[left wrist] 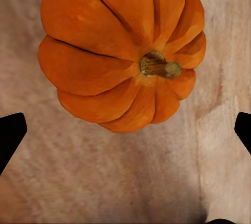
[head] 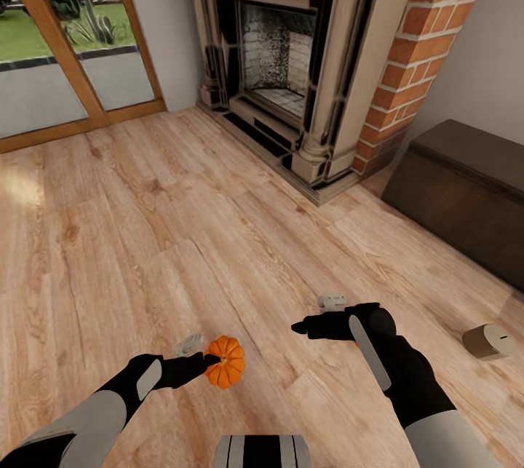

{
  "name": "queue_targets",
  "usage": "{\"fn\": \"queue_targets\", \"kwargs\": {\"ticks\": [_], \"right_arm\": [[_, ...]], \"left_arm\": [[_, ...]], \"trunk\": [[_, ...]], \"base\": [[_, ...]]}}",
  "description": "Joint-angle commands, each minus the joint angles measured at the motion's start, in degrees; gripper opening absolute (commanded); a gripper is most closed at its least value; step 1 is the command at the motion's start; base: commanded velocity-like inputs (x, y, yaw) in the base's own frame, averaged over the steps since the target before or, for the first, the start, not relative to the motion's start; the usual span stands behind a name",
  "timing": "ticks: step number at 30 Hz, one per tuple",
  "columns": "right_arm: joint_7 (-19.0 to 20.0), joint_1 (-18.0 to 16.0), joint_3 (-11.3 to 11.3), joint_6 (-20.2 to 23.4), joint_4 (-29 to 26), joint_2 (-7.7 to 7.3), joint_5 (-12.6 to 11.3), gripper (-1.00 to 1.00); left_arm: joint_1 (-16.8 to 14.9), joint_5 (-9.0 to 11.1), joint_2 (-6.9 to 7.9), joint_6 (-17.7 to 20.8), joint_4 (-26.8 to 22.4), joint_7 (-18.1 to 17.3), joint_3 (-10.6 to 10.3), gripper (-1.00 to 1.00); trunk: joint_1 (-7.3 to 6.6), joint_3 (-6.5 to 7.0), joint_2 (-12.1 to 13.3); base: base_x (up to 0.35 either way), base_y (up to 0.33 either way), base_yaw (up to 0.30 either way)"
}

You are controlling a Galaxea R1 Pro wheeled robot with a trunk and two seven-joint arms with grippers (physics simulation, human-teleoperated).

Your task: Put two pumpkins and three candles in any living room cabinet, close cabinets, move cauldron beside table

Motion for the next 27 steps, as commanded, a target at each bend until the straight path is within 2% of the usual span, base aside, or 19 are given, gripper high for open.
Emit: {"fn": "queue_targets", "kwargs": {"ticks": [1,14,20,27], "right_arm": [[0.18,-0.03,0.08,0.19,-0.04,-0.05,0.13,1.00],[0.18,-0.03,0.10,0.19,-0.04,0.02,0.13,1.00],[0.18,-0.03,0.10,0.19,-0.05,0.03,0.13,1.00],[0.18,-0.03,0.10,0.19,-0.05,0.02,0.13,1.00]], "left_arm": [[-0.01,0.46,0.00,0.51,-0.05,0.01,0.14,1.00],[-0.01,0.46,0.00,0.30,-0.05,0.01,0.14,1.00],[-0.01,0.46,-0.08,-3.16,0.03,0.01,0.06,1.00],[-0.01,0.46,-0.09,-3.53,0.03,0.01,0.07,1.00]], "trunk": [[-0.01,-0.04,-0.02],[-0.01,-0.04,-0.02],[-0.01,-0.04,-0.02],[-0.01,-0.04,-0.02]], "base": [[0.000,0.000,0.000],[0.000,0.000,0.000],[0.076,0.000,0.000],[0.116,0.000,0.000]]}}
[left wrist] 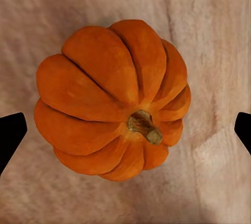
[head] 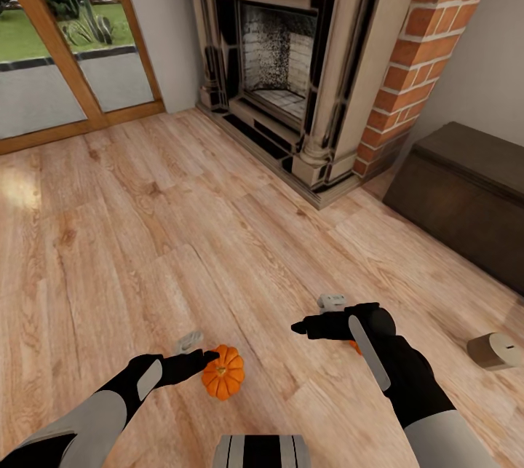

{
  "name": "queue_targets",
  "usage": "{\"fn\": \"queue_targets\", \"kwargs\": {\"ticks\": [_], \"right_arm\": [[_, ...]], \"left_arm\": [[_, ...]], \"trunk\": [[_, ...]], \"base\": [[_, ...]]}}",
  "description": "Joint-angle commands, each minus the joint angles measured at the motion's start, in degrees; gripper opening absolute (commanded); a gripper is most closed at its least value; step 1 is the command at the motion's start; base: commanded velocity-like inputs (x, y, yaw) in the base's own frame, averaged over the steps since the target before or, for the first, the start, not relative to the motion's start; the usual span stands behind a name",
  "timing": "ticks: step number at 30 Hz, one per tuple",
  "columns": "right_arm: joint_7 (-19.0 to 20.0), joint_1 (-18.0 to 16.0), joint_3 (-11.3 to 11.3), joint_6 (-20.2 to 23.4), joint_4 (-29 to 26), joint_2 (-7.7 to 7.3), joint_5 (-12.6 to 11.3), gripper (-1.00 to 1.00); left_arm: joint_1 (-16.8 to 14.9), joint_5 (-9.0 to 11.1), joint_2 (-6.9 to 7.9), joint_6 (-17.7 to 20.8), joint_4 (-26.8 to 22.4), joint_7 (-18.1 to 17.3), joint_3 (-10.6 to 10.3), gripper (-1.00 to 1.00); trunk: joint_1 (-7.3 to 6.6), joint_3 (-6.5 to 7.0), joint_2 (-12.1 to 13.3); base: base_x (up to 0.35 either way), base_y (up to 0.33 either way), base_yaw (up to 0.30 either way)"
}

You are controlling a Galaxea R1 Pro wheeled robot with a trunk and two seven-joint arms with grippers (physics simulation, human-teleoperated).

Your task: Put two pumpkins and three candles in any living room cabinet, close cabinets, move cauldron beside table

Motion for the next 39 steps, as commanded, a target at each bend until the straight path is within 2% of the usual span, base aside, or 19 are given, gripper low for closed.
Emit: {"fn": "queue_targets", "kwargs": {"ticks": [1,39], "right_arm": [[0.18,-0.03,0.07,0.18,-0.04,-0.04,0.13,1.00],[0.18,-0.03,-0.03,0.18,-0.04,-0.12,0.13,1.00]], "left_arm": [[-0.01,0.47,0.00,0.51,-0.06,-0.03,0.15,1.00],[-0.01,0.39,-0.01,0.68,0.02,-0.03,0.13,1.00]], "trunk": [[-0.01,-0.04,-0.02],[-0.01,-0.04,-0.02]], "base": [[0.018,0.000,0.000],[0.028,-0.017,0.000]]}}
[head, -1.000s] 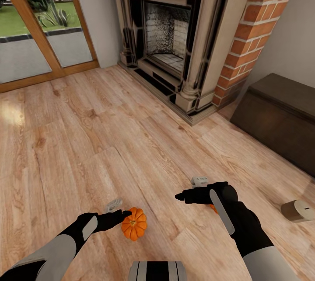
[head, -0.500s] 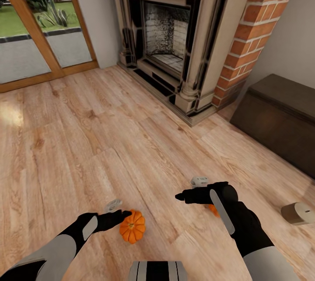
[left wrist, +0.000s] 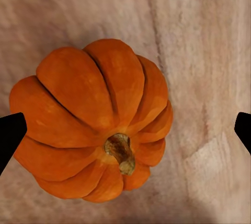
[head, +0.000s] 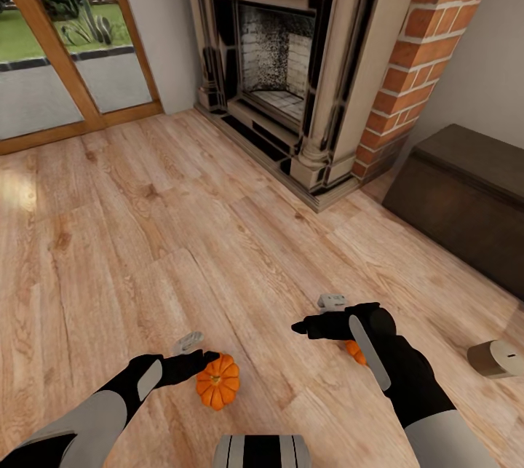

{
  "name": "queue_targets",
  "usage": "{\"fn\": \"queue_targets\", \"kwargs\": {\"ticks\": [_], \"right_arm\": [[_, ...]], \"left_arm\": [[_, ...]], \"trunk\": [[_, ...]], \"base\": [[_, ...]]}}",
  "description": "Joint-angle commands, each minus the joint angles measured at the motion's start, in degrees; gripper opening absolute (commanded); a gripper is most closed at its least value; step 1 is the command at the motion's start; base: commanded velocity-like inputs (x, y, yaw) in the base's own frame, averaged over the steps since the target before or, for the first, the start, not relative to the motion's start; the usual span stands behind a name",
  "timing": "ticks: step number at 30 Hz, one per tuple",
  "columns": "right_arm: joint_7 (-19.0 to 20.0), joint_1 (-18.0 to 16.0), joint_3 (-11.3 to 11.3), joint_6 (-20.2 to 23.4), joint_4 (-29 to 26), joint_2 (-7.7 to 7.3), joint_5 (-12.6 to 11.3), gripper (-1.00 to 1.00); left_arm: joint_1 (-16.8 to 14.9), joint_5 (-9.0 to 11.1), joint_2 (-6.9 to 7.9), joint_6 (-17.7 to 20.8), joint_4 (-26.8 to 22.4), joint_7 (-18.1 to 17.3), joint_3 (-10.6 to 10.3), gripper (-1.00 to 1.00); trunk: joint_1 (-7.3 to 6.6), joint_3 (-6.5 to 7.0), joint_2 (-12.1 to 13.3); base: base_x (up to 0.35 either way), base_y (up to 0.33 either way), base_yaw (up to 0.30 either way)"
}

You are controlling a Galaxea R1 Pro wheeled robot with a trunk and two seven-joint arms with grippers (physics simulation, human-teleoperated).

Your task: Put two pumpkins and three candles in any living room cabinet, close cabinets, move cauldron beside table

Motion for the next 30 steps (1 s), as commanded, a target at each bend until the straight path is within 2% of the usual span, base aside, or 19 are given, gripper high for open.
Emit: {"fn": "queue_targets", "kwargs": {"ticks": [1,4,8,12,22,30], "right_arm": [[0.18,-0.03,0.08,0.19,-0.04,-0.03,0.13,1.00],[0.18,-0.03,0.11,0.19,-0.04,0.01,0.13,1.00],[0.18,-0.03,0.16,0.19,-0.04,0.03,0.13,1.00],[0.18,-0.03,0.17,0.19,-0.04,0.04,0.13,1.00],[0.18,-0.03,0.29,0.19,-0.04,0.04,0.13,1.00],[0.18,-0.03,0.34,0.19,-0.04,0.04,0.13,1.00]], "left_arm": [[-0.01,0.47,0.01,0.57,-0.05,-0.09,0.03,1.00],[0.02,0.46,0.03,0.61,-0.05,-0.20,-0.84,1.00],[0.29,0.46,0.20,0.63,0.20,-1.31,-3.32,1.00],[0.40,0.42,0.39,0.63,0.81,-3.95,-4.87,1.00],[0.43,-2.49,0.50,0.72,1.04,-5.03,-5.22,1.00],[0.43,-2.63,0.54,0.68,1.02,-4.94,-5.20,1.00]], "trunk": [[-0.01,-0.04,-0.02],[-0.01,-0.04,-0.02],[-0.01,-0.04,-0.02],[-0.01,-0.04,-0.02],[-0.01,-0.04,-0.02],[-0.01,-0.04,-0.02]], "base": [[0.000,0.000,0.000],[0.000,0.000,0.000],[0.000,0.000,0.000],[0.000,0.000,0.000],[0.000,0.000,0.000],[0.000,0.000,0.000]]}}
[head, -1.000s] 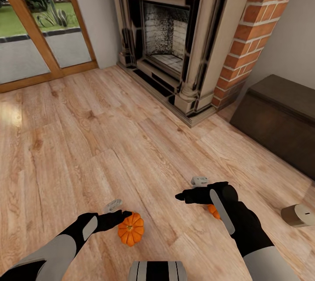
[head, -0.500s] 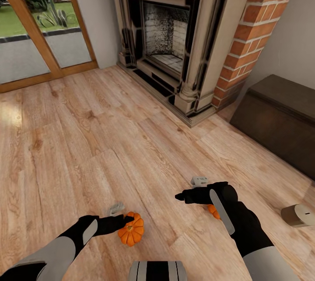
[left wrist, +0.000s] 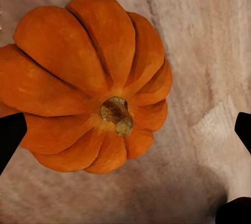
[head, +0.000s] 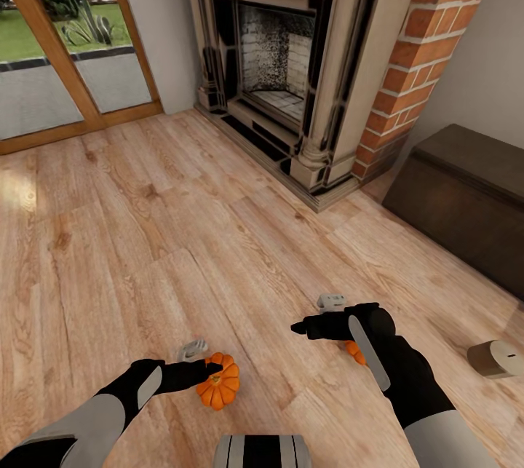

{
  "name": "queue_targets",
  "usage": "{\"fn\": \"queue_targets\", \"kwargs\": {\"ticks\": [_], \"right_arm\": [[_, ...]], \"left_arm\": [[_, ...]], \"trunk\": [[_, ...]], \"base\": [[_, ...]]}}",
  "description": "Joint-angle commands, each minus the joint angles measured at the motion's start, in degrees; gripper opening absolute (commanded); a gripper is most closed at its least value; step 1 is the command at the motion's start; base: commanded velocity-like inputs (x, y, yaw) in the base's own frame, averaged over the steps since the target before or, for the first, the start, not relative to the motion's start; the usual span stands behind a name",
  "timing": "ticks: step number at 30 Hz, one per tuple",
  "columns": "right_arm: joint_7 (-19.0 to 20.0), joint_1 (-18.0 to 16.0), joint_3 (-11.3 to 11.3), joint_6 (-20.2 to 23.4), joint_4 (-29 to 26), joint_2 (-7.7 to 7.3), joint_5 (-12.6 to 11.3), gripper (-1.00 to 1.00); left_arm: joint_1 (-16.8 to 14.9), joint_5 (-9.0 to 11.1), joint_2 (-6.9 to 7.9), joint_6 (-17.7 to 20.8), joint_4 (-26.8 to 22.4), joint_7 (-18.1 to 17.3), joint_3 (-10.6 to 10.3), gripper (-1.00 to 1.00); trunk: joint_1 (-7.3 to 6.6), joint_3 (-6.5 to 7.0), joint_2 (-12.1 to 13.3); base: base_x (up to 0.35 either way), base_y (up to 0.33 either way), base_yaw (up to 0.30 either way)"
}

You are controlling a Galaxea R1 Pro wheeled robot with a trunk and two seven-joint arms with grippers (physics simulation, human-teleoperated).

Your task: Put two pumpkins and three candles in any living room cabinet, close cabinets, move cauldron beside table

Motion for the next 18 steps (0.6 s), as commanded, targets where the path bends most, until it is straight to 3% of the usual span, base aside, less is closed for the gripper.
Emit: {"fn": "queue_targets", "kwargs": {"ticks": [1,8,18], "right_arm": [[0.18,-0.02,0.08,0.18,-0.04,-0.04,0.13,1.00],[0.18,-0.01,0.08,0.18,-0.04,-0.04,0.13,1.00],[0.17,0.05,0.08,0.18,-0.04,-0.04,0.13,1.00]], "left_arm": [[-0.01,0.24,0.00,0.58,-0.05,-0.04,0.47,1.00],[-0.01,0.24,0.98,0.41,-0.15,0.26,0.65,1.00],[-0.01,0.26,1.13,0.42,-0.56,2.39,0.93,1.00]], "trunk": [[-0.01,-0.04,-0.02],[-0.01,-0.04,-0.02],[-0.01,-0.04,-0.02]], "base": [[0.000,0.000,0.000],[0.000,0.000,0.000],[0.000,0.000,0.000]]}}
